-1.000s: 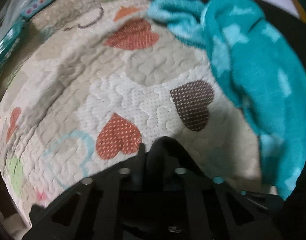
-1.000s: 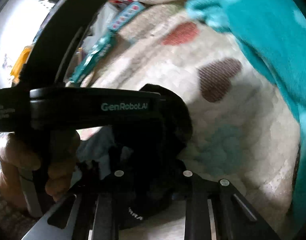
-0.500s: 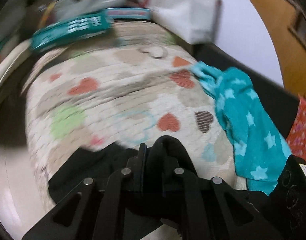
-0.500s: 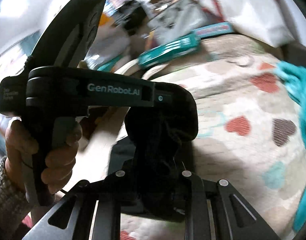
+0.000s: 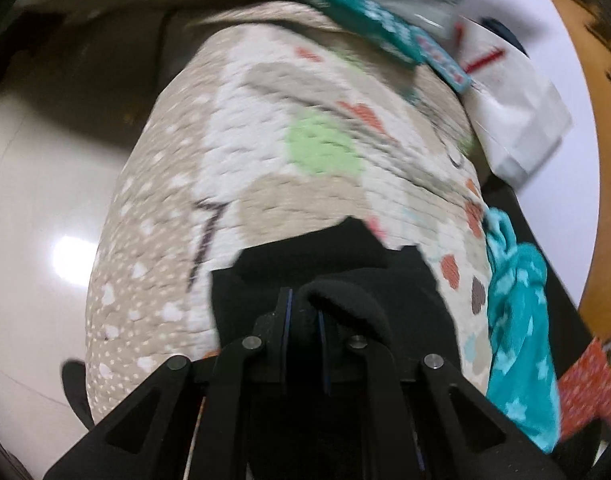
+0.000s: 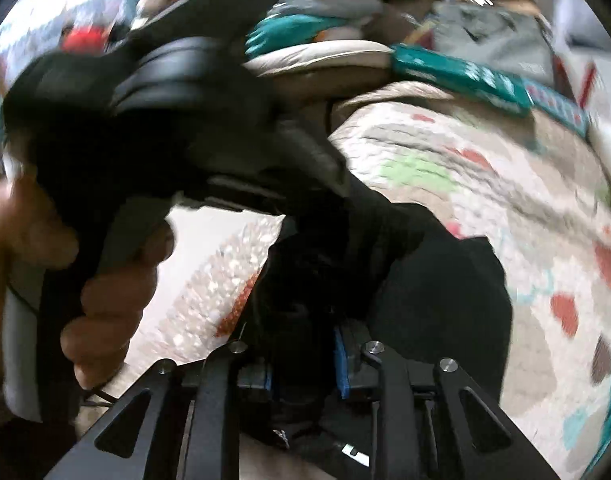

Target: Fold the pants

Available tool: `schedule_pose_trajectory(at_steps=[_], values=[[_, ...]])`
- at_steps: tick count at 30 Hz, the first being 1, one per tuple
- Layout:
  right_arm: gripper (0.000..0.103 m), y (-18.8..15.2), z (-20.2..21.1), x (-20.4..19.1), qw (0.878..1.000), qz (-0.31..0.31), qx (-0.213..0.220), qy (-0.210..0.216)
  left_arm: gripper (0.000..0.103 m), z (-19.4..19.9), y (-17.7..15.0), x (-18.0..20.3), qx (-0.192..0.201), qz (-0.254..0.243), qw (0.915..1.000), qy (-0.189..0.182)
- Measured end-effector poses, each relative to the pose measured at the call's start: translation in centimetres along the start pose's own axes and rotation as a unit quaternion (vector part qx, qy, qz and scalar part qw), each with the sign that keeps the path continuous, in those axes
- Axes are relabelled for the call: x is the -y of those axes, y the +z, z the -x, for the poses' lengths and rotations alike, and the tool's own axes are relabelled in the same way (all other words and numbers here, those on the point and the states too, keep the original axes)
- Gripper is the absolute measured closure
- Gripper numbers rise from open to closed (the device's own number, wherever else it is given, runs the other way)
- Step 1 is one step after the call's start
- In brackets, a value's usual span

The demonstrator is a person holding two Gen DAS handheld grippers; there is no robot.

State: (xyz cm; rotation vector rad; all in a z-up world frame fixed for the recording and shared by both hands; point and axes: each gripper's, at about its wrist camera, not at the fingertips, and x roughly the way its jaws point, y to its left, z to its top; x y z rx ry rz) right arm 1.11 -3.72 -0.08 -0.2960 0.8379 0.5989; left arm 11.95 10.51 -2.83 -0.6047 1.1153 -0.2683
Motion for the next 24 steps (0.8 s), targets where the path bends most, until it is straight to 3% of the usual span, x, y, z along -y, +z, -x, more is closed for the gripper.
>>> schedule_pose_trajectory(at_steps=[3,5,8,12,14,19,24], values=[[0.056,-1.0,-0.9,-2.5,0.998,0.063,0.001,-0.029,0.091,-0.3,-0.1,-2.2,-0.005,0.050,0.9982,-0.033],[0.040,-1.6,-0.7,-3.8,0.996,0.087,0.007,-0.033,0.091,-0.2,-0.3,-2.3,-0.001,0.055,0.9978,-0.037],[0.027,-2.2,-0.4,-5.1,0.993,0.114,0.008,-0.033,0.089,0.8,-0.4,-1.6,0.008,0.050,0.9978,-0.042],[0.027,-3.2,1.9,-5.4,0.990,0.132,0.030,-0.034,0.077,2.7,-0.3,-1.2,0.029,0.053,0.9964,-0.059],[0.026,-4.1,3.6,-4.8,0.990,0.130,0.039,-0.031,0.076,3.1,-0.2,-1.2,0.032,0.057,0.9962,-0.058],[0.026,-6.1,7.2,-2.6,0.991,0.123,0.039,-0.043,0.070,3.2,-0.3,-1.9,0.032,0.071,0.9970,-0.004],[0.026,-5.3,10.6,0.2,0.994,0.079,0.060,-0.046,0.070,4.4,-0.8,-3.2,0.056,0.106,0.9926,0.017]])
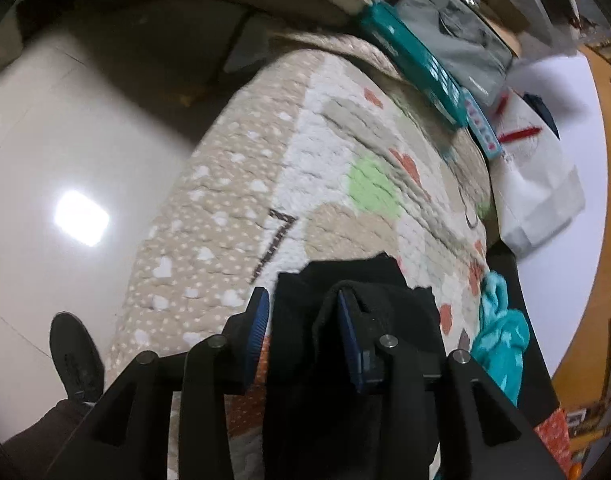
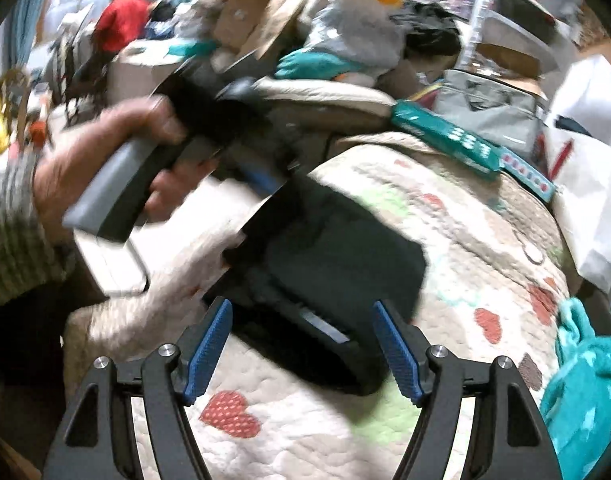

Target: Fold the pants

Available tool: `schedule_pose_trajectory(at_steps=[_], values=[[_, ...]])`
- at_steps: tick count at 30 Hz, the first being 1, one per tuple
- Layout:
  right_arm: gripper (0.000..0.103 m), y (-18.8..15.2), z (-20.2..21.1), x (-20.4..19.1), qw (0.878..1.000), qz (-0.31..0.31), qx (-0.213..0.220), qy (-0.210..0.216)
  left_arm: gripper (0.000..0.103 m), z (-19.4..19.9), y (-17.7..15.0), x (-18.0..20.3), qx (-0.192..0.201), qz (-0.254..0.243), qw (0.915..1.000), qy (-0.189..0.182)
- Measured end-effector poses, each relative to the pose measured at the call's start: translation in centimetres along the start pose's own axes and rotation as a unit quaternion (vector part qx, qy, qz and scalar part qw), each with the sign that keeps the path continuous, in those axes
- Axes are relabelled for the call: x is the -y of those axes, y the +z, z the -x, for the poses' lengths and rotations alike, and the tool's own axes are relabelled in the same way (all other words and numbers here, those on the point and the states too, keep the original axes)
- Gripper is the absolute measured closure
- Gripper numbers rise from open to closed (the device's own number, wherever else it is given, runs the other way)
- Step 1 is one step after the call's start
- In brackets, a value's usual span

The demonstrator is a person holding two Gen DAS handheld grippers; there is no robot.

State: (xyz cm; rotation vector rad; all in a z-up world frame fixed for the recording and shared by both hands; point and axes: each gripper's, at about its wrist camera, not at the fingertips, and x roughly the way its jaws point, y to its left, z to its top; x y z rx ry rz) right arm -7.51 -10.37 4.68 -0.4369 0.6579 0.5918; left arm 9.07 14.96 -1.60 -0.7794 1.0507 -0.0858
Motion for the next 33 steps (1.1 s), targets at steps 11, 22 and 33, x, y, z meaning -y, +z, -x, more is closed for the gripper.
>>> schedule_pose_trajectory(at_steps=[11,22,33], values=[[0.026,0.8,-5.8,5.5,0.991,-0.128,-0.041,-0.013,0.048,-3.0,-2.6,6.2,0.053,-0.189,0.9488,0.247],[0.021,-0.8,-4.7,6.1,0.987,-0.152,-0.045,0.011,0.048,0.8,-2.0,0.8,0.063,-0.071,0.9816,0.166],[0.021,-3.9,-2.5,12.2,0.964,-0.266,-0.014,0.002,0.044,3.0,-8.9,2.3,0.096,-0.058,0.9850,0.131]])
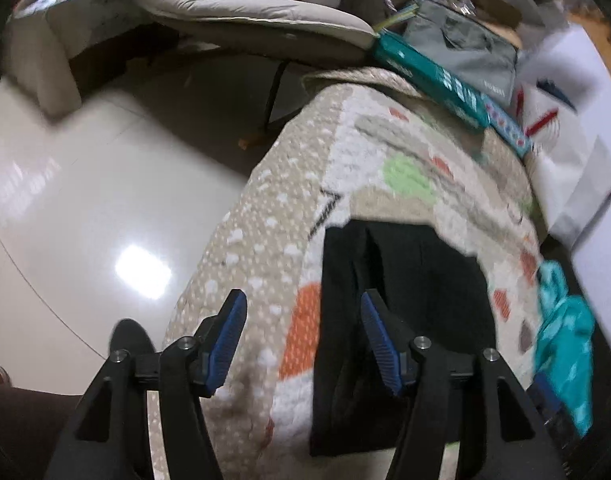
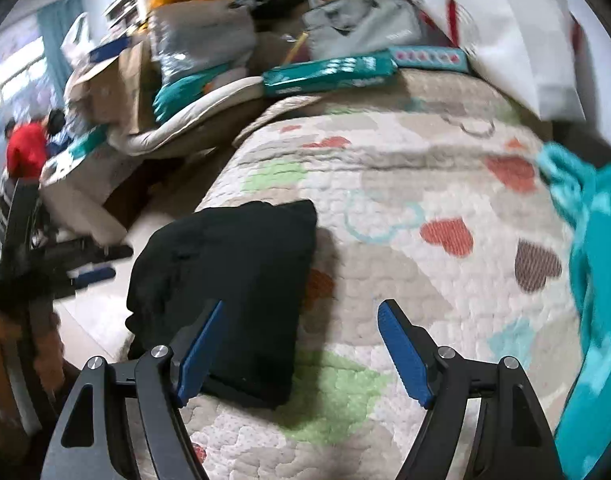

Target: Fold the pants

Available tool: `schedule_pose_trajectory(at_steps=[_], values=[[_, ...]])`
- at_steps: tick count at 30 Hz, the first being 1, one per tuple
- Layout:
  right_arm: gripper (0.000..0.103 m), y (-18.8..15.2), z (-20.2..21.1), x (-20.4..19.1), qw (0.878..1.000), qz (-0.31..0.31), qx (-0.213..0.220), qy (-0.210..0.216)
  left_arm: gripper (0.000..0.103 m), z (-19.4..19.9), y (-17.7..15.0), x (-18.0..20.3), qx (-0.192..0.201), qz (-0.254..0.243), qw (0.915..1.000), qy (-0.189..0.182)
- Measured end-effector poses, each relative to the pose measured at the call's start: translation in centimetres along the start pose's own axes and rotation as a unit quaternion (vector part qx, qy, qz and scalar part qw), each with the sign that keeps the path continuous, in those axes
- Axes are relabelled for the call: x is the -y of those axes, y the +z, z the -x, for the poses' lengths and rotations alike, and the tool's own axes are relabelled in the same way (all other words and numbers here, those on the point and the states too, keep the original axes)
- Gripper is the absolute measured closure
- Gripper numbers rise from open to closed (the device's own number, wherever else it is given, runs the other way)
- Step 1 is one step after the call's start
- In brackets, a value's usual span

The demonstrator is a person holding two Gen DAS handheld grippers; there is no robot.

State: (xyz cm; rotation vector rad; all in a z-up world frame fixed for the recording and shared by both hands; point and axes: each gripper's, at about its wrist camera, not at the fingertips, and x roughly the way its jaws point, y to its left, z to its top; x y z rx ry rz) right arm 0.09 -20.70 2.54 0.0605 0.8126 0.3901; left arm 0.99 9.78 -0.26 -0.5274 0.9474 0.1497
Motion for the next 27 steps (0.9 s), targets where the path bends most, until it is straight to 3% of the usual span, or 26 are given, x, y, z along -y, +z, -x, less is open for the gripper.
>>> schedule_pose_trajectory(at_steps=[7,10,16,27], values=[[0.021,-1.0,0.1,0.2,1.000,-0.011,0.006,-0.014,0.044,2.0,-3.3,2.6,0.048,-0.090,0.9911,0.085],[0.021,-1.4,-0.2,0.0,1.000,-0.013,0.002,-0.018,0.038,2.3,-4.6,3.0,0.043,-0.107,0.9903,0.078],[0.021,-2.4,-1.0,-0.8,0.999,-0.005,-0.013,-0.029,0.038,2.1,-6.2,4.7,0.049,-0.160,0.9820,0.088],[0.020,-2.6,-0.7,-1.2,0.999,0.000,-0.007,-0.041,0.037,1.6,-6.3,4.7,0.047,-0.167,0.9812,0.085]])
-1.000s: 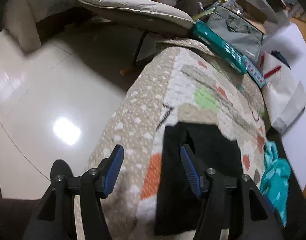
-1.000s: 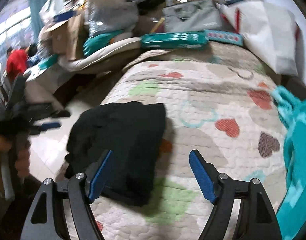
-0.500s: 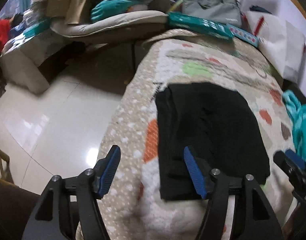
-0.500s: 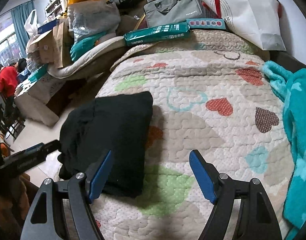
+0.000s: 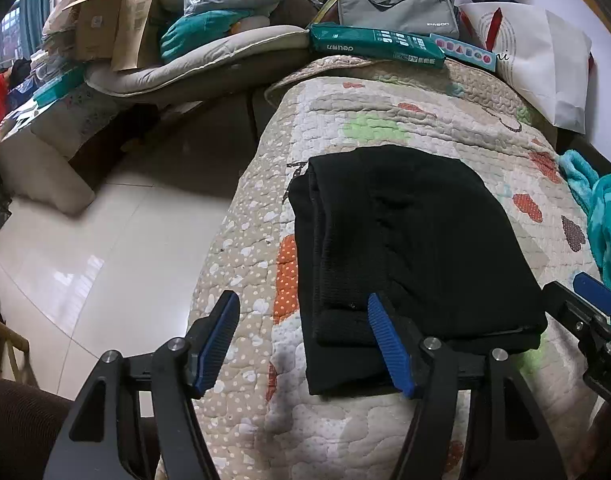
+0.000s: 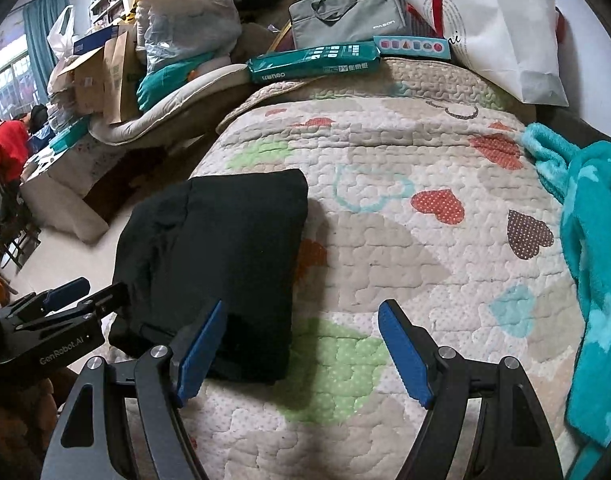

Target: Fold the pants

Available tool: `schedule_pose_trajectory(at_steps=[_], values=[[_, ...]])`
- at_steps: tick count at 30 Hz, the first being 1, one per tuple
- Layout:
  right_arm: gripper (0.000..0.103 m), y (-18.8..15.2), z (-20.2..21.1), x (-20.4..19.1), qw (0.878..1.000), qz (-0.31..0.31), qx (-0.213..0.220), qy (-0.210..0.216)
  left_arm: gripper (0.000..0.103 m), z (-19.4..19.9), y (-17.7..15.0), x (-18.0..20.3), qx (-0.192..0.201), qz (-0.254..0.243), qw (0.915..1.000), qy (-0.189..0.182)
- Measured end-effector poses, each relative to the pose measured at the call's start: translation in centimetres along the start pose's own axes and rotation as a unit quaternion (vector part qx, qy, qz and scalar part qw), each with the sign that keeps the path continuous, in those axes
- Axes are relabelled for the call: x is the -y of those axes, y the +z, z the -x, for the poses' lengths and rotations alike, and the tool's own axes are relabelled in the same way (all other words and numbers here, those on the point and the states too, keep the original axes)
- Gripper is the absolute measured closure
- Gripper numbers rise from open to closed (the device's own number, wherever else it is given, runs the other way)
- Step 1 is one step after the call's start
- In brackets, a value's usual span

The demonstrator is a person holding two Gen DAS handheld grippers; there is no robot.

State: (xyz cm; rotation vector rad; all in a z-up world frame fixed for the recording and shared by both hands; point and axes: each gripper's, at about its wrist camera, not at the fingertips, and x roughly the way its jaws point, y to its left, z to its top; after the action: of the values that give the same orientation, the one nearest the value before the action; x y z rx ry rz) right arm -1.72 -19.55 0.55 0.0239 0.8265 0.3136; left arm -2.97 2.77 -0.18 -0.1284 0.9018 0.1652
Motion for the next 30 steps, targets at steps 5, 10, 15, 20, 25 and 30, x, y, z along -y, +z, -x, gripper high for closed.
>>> schedule_pose_trajectory(at_steps=[5,10,15,20,25,30], values=[[0.020,0.1,0.1,0.1,1.000,-0.002,0.001,0.000,0.036,0.0,0.0,0.0,-0.002,0.004,1.0000,-0.004],[0.020,0.0,0.2,-0.1,1.000,-0.006,0.000,-0.001,0.036,-0.1,0.0,-0.1,-0.003,0.009,0.9999,-0.008],[0.020,0.0,0.1,0.0,1.000,-0.006,0.000,-0.001,0.036,-0.4,0.1,-0.3,-0.007,0.015,0.9998,-0.015],[0.020,-0.1,0.3,-0.3,1.000,-0.004,0.002,-0.003,0.036,-0.4,0.1,-0.5,-0.009,0.020,0.9996,-0.019],[0.020,-0.3,0.4,-0.6,1.000,0.000,0.003,-0.003,0.036,-0.5,0.1,-0.8,-0.011,0.024,0.9994,-0.024],[0.020,-0.3,0.6,-1.0,1.000,0.006,0.006,-0.005,0.036,-0.4,0.1,-0.9,-0.009,0.025,0.9993,-0.026]])
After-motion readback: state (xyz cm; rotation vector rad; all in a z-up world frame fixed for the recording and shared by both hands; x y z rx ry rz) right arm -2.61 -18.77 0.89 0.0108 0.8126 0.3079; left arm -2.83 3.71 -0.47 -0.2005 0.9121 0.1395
